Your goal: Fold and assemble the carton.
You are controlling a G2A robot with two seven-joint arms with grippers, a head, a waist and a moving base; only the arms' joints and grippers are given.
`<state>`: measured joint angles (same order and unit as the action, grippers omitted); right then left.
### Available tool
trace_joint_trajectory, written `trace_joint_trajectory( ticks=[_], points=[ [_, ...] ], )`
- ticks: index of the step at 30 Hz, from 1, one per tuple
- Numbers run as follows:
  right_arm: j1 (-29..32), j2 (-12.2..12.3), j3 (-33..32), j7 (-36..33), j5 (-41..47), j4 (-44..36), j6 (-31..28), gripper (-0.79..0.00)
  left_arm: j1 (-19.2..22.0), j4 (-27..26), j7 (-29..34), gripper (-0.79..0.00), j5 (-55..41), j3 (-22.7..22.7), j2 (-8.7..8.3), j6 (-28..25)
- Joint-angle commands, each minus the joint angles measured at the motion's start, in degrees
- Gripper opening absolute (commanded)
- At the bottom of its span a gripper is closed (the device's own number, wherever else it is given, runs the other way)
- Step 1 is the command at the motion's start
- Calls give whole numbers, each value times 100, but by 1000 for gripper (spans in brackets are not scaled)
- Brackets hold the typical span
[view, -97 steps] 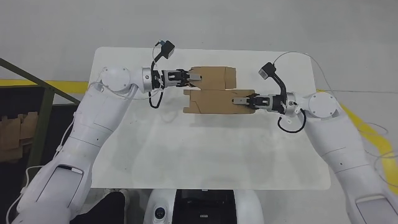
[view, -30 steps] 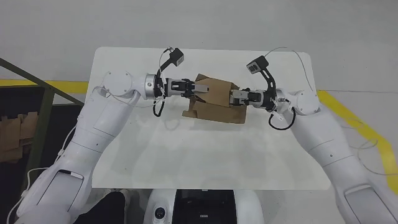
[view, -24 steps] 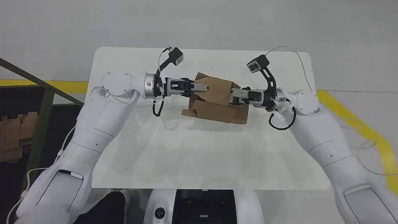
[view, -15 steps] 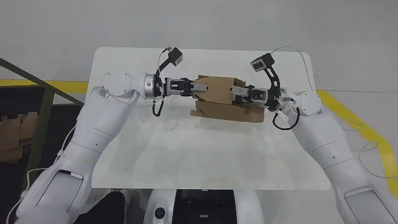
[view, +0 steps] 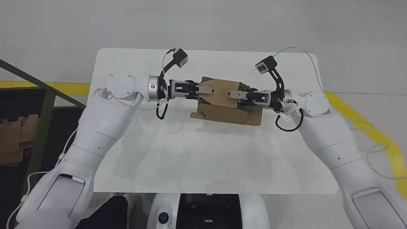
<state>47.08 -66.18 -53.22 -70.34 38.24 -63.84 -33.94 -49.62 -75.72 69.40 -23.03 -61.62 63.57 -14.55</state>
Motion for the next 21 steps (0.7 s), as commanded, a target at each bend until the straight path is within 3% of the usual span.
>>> trace_joint_trajectory(
  ticks=[1, 8, 12, 15, 19, 20, 21],
  points=[
    [-11, -12, 11, 9, -18, 22, -9, -576, -3, -5, -9, -785, 13, 0, -2, 2],
    [-42, -51, 27, 14, -33, 122, -13, -785, -6, -18, -17, -785, 8, 6, -5, 24],
    [-71, -68, 26, 12, -88, 177, -11, -785, -6, -23, -20, -770, 2, 9, -5, 19],
    [-94, -80, 19, 14, -140, 220, -3, -785, -8, -31, -24, -708, 9, 7, -8, 9],
    [-115, -96, 20, 70, -240, 249, 53, -785, -29, -58, -19, -453, -32, -10, -13, 4],
    [-120, -100, 24, 93, -286, 254, 70, -785, -38, -69, -12, -262, -65, -21, -15, 6],
    [-127, -103, 29, 136, -354, 259, 94, -785, -46, -85, -2, -157, -85, -32, -17, 7]
  ],
)
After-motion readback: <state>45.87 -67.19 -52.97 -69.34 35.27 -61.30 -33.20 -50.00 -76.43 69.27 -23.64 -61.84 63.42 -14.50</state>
